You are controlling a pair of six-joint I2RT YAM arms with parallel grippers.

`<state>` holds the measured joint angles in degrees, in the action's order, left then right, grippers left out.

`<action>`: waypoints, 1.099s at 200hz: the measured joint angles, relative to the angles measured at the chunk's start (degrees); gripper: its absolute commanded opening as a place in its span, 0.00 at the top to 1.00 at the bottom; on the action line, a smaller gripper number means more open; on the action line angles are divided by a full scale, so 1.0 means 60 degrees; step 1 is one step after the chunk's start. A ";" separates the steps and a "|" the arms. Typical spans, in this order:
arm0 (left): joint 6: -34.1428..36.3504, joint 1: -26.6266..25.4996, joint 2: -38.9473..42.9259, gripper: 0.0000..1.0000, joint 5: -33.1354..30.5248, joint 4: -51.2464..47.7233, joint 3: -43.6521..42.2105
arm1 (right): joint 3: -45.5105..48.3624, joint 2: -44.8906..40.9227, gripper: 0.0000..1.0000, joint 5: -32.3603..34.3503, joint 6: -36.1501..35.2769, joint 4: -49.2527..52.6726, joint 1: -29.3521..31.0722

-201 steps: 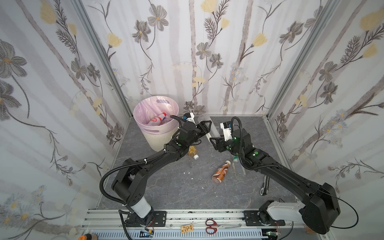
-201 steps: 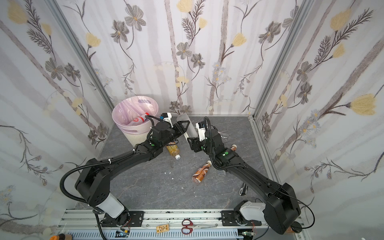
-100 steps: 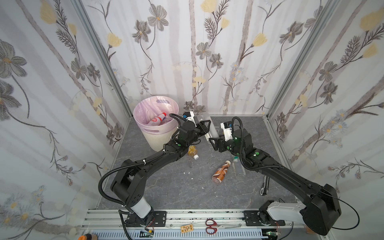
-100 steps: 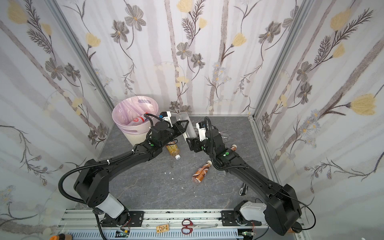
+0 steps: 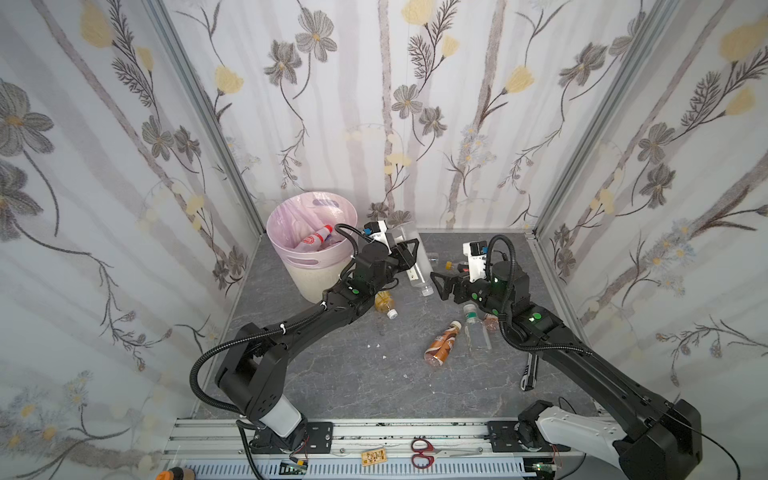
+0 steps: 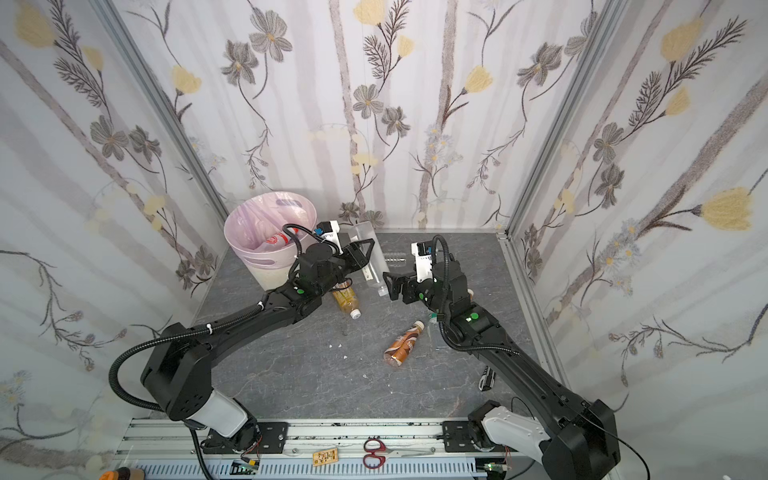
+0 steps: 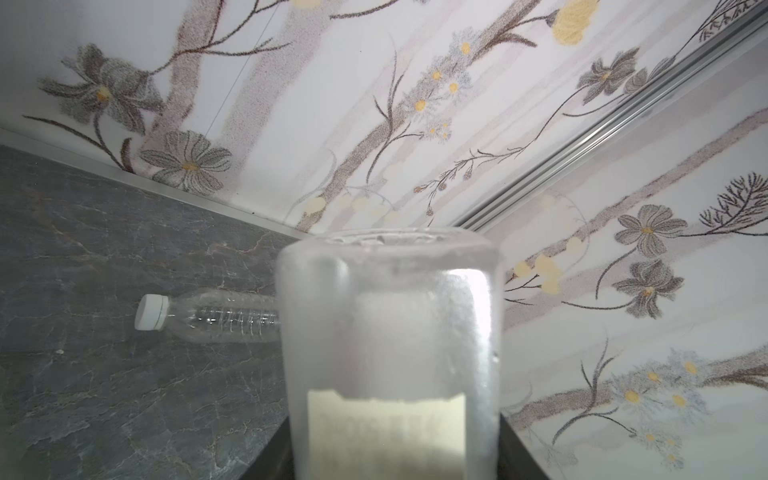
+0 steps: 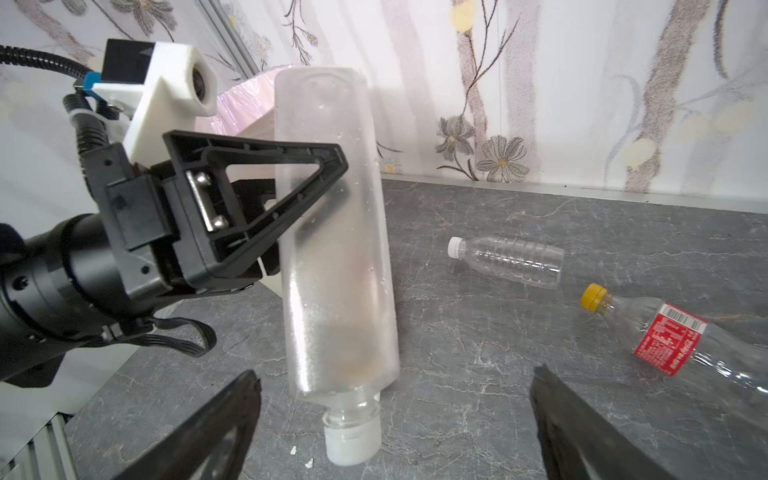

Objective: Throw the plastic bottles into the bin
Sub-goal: 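Lift the frosted bottle over the bin with the left gripper while the right gripper withdraws, then open the left gripper to drop the frosted bottle into the bin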

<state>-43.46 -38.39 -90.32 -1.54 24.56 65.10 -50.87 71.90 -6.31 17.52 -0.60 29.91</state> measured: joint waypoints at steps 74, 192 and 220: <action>0.2452 -0.0004 0.1614 0.48 -0.0707 -0.0648 0.0925 | 0.0648 0.0124 0.00 0.0040 0.0324 -0.0062 -0.0510; 0.9304 0.0521 0.5614 0.47 -0.4040 0.1676 0.1417 | 0.0463 0.0761 0.00 -0.0240 0.0750 -0.0514 -0.0550; 0.9143 0.2189 0.4677 0.25 -0.3949 0.1880 0.0976 | 0.0466 0.0838 0.00 -0.0459 0.0867 -0.0554 -0.0550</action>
<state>11.40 -25.26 -62.26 -25.23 35.83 70.96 -48.07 76.93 -9.06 22.72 -3.92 26.61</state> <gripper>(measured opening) 0.549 0.996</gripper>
